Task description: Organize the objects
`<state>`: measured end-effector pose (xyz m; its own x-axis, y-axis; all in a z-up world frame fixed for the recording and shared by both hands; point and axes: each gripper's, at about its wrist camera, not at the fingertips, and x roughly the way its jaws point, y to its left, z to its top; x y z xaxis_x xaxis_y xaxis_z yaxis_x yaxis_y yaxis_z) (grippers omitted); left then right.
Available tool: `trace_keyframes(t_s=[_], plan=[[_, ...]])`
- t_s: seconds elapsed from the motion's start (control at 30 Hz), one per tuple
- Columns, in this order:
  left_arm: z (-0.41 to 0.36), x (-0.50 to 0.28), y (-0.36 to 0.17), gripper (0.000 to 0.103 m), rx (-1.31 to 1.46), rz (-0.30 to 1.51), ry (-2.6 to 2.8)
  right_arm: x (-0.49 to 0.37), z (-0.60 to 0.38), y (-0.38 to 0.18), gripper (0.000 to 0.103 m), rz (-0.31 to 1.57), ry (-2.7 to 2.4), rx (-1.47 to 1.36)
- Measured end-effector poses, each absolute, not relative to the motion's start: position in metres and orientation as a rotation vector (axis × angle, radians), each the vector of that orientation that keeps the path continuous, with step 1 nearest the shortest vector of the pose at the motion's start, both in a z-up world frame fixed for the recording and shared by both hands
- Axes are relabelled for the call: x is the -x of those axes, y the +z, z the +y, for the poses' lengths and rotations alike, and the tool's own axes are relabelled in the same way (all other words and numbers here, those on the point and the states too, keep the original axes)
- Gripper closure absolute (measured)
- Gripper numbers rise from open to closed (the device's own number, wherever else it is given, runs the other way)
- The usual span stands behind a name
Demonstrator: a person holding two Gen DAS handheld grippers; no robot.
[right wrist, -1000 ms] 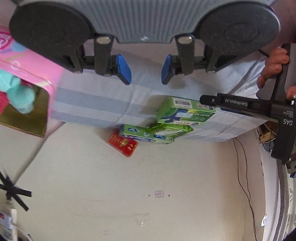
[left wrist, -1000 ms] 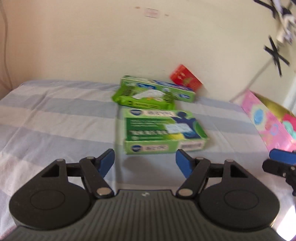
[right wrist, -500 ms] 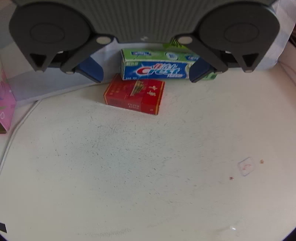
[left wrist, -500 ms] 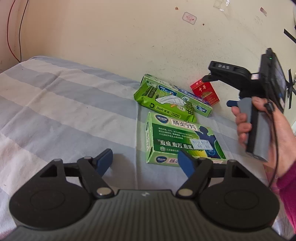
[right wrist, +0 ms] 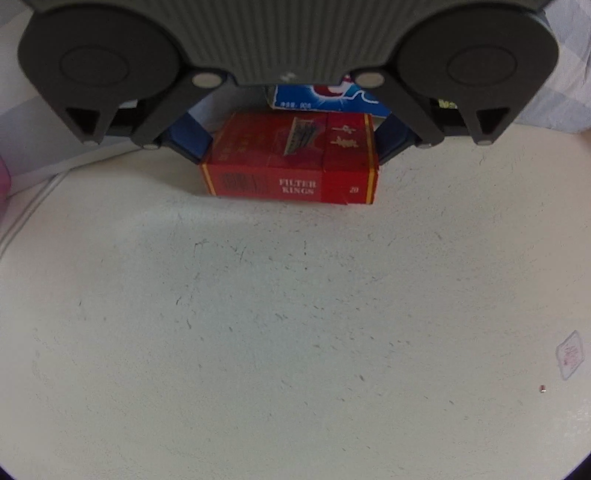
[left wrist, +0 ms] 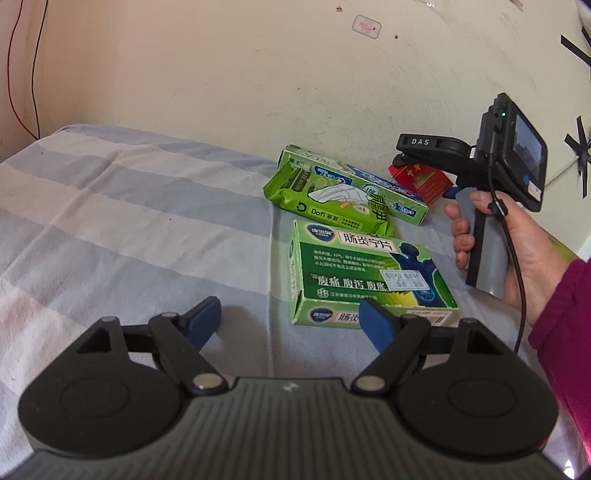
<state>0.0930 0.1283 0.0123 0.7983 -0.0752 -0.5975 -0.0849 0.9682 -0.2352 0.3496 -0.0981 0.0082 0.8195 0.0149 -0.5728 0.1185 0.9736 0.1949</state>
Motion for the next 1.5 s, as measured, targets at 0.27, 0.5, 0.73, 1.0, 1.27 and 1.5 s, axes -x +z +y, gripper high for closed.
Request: trace_keyframes(t_s=[0.27,0.5,0.73,1.0,1.27,1.5], plan=[[0.128,-0.091,0.012,0.019,0.244,0.652,0.0,-0.237,-0.095,0.038,0.009,0.546,0.065,-0.048],[0.116,-0.079,0.017,0.019,0.218,0.626,-0.098,-0.099,-0.106,0.045,0.008,0.684,0.283,0.201],[0.089,-0.052,0.026,0.019,0.231,0.584,-0.334,-0.002,-0.097,0.053,0.007,0.768,0.332,0.407],[0.074,-0.024,0.034,0.019,0.293,0.579,-0.427,0.012,-0.083,0.032,0.0,0.691,0.308,0.303],[0.064,0.008,0.027,0.019,0.322,0.632,-0.475,0.042,-0.12,0.04,0.0,0.596,0.407,0.138],[0.027,0.013,0.03,0.02,0.296,0.664,-0.588,0.068,-0.155,0.031,0.001,0.621,0.368,0.09]])
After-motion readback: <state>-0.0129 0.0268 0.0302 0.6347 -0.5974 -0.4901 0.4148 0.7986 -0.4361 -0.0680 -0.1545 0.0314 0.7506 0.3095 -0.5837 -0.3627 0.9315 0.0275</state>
